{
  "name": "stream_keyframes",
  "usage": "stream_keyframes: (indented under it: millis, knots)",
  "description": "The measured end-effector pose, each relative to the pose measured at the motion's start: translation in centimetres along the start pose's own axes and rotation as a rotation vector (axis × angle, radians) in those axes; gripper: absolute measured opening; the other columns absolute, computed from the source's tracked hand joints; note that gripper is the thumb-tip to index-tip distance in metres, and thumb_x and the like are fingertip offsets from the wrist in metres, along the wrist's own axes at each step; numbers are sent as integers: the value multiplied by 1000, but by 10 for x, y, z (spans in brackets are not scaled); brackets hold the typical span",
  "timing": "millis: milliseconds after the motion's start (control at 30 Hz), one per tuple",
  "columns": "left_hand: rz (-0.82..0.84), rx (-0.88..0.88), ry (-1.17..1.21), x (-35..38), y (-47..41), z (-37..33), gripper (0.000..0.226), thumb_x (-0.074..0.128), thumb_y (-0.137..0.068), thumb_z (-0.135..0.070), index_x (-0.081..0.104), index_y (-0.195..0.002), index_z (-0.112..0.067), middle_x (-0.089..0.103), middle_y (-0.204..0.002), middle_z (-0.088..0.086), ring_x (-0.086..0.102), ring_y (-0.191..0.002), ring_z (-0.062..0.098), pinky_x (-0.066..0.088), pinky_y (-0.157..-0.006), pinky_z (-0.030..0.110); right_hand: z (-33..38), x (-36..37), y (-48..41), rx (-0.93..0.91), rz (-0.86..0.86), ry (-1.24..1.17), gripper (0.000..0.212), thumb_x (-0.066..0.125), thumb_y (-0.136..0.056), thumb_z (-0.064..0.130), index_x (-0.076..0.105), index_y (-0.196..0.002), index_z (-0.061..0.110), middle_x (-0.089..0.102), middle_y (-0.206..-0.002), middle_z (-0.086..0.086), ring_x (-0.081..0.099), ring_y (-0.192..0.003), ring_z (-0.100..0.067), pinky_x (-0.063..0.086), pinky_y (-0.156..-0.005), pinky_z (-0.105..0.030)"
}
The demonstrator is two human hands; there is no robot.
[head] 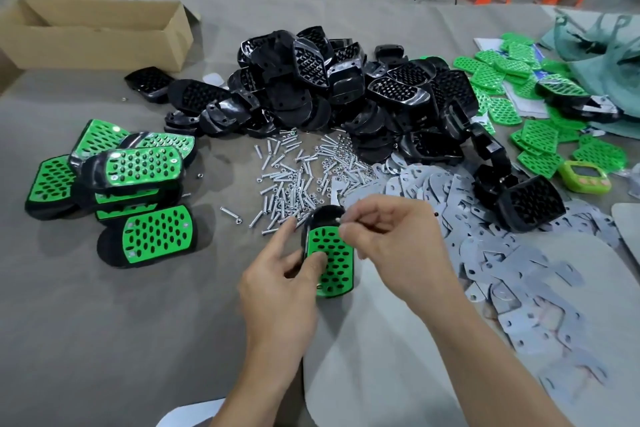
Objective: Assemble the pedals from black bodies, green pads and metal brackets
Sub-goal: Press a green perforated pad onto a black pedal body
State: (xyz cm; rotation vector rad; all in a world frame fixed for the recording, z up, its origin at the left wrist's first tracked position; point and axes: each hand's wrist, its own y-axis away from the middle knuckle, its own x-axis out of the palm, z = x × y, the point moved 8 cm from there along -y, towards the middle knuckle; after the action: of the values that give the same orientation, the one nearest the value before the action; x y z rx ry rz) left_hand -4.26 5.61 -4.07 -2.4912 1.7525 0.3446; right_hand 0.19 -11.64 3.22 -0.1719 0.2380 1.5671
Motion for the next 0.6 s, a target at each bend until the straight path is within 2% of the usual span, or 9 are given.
stream_keyframes:
  millis: [167, 233, 333, 433, 600]
  knots:
    - [60, -45, 107, 12, -5, -1, 56, 77, -88, -6, 62, -129, -42, 79, -81, -10, 69, -70, -5, 48, -64, 8, -12, 0, 15, 66, -38, -98, 24, 76, -80, -4, 77, -80, 20, 74, -69, -3, 66, -54, -16, 51, -57, -25]
    - [41, -54, 116, 9, -6, -2, 55, 77, -88, -8, 58, -120, -48, 79, -80, -8, 70, -68, 0, 48, -63, 13, -13, 0, 18, 79, -71, -82, 23, 75, -81, -3, 75, -78, 20, 73, -65, -3, 66, -52, -19, 51, -55, -25]
    - [18, -58, 102, 7, -5, -4, 52, 78, -88, -11, 55, -108, -52, 79, -83, -8, 73, -74, 8, 52, -69, 28, -14, 0, 20, 70, -107, 6, 22, 74, -81, 3, 72, -74, 23, 70, -59, -1, 67, -53, -22, 50, -51, -23]
    - [2, -26, 77, 6, -2, -10, 52, 79, -86, -9, 56, -101, -54, 78, -79, -12, 73, -69, 5, 52, -63, 21, -16, 4, 20, 76, -97, 44, 20, 75, -82, 6, 71, -71, 22, 70, -58, 2, 66, -50, -18, 50, -49, -22]
    - [21, 11, 102, 7, -1, -16, 41, 80, -84, -11, 63, -99, -45, 79, -78, -8, 73, -66, 9, 54, -59, 22, -8, 3, 24, 30, -197, 216, 16, 76, -82, 14, 69, -70, 23, 68, -61, 5, 65, -58, -14, 56, -61, -37]
